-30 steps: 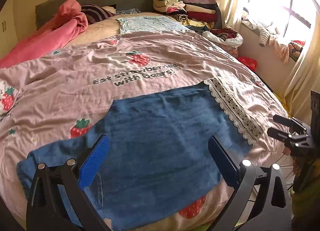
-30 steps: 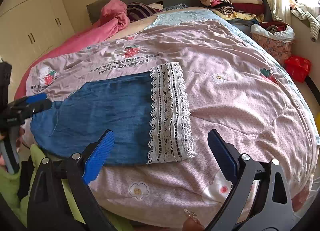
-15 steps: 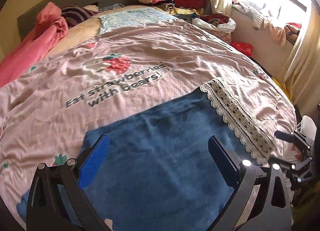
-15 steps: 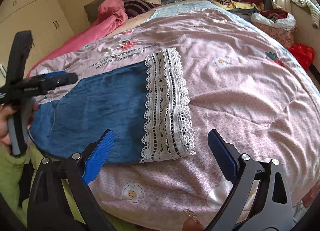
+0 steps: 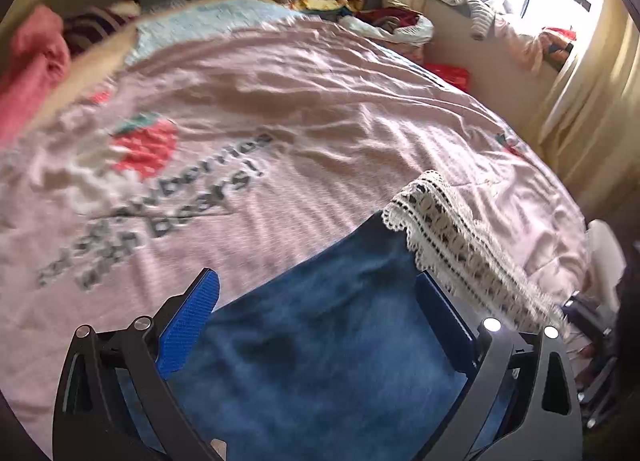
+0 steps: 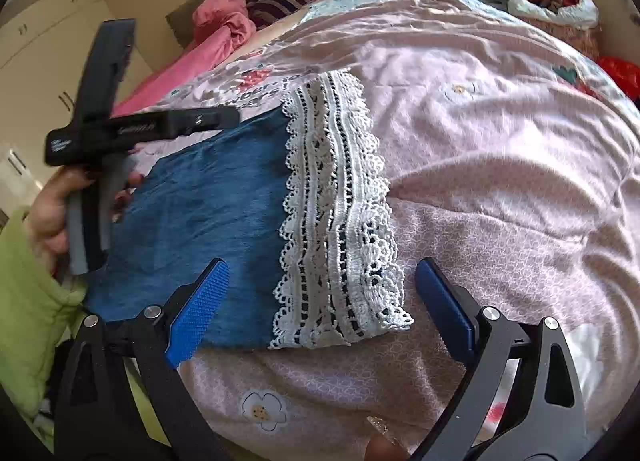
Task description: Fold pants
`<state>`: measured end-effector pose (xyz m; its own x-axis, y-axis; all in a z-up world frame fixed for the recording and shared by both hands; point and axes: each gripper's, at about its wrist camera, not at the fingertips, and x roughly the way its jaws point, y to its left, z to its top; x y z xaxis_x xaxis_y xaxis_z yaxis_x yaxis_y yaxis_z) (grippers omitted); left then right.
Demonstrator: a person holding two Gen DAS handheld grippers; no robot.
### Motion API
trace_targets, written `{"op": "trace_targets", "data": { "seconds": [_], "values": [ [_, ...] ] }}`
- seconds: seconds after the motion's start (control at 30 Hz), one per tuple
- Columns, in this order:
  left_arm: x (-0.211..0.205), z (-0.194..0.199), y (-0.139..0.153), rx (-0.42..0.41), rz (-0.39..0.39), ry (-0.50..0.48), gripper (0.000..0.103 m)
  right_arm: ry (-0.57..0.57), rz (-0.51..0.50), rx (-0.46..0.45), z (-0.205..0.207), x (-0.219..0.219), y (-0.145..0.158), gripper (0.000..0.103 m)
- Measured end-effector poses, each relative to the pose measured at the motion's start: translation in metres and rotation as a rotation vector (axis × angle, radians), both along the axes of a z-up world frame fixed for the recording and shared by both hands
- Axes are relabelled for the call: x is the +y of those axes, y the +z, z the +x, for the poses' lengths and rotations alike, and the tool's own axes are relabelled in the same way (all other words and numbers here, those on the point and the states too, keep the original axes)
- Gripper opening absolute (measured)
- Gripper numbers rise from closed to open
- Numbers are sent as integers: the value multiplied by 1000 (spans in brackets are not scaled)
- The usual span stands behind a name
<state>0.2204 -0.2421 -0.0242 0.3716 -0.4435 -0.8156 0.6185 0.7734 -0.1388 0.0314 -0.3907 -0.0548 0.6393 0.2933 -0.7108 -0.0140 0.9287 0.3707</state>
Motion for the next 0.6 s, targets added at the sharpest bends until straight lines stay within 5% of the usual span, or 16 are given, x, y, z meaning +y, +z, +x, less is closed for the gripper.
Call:
{"op": "trace_targets", "data": {
  "seconds": [0.13, 0.2, 0.33, 0.47, 0.5, 0.53, 0.6],
  "values": [
    [-15, 10, -15, 21, 28, -69, 93, 9, 4, -15, 1, -1, 0, 70],
    [-26, 10, -25, 49, 44, -127, 78, 22, 17, -19, 4, -1, -1, 68],
    [-34, 15, -32, 84, 25, -132, 72, 44, 28, -31, 15, 2, -6, 59],
    [-36, 11, -32, 112, -28, -141, 36, 85, 27, -41, 24, 10, -8, 43],
    [-38, 6, -31, 109, -29, -149, 29, 98, 36, -43, 25, 11, -7, 30],
    [-41, 2, -30, 106, -17, -150, 26, 106, 44, -41, 26, 11, -7, 18],
    [-43, -2, -28, 100, -8, -146, 20, 113, 57, -41, 27, 13, -5, 18]
  ]
}}
